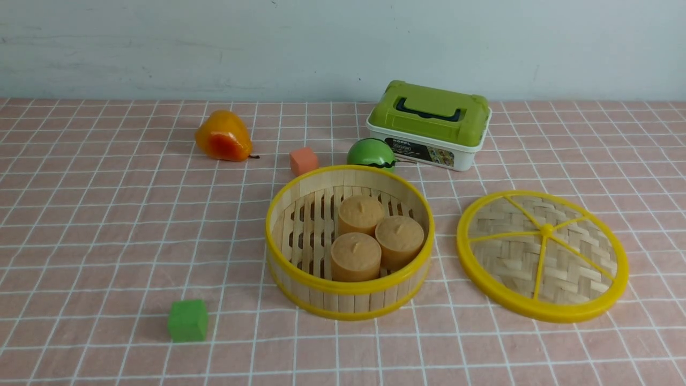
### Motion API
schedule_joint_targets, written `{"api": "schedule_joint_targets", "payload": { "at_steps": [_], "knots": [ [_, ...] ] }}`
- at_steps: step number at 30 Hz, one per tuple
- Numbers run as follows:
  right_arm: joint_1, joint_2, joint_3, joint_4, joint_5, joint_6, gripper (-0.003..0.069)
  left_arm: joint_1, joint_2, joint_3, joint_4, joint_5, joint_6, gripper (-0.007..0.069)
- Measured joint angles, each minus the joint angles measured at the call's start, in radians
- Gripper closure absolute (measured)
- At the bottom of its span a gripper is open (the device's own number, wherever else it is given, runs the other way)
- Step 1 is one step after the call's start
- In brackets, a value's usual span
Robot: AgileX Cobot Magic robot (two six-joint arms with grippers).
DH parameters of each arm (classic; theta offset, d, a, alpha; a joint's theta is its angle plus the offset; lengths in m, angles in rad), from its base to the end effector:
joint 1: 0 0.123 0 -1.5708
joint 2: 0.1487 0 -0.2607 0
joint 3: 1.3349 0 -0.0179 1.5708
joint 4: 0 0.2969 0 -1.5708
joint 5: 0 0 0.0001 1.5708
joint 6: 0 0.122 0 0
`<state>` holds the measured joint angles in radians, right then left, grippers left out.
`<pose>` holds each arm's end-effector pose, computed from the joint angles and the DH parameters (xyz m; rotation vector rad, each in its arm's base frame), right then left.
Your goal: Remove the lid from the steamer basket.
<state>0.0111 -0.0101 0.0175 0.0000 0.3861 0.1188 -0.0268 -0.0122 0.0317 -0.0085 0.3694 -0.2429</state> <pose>0.1526 0.0017 0.1636 0.1011 1.8753 0.0893 0.1531 -0.0045 0.1601 -0.2077 1.8655 -0.1940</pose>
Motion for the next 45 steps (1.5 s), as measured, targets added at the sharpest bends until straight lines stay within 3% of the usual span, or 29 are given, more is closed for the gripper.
{"api": "schedule_joint_targets", "payload": {
  "at_steps": [45],
  "knots": [
    [0.000, 0.000, 0.000, 0.000, 0.000, 0.000, 0.0561, 0.000, 0.000, 0.000, 0.000, 0.000, 0.000, 0.0385]
  ]
}}
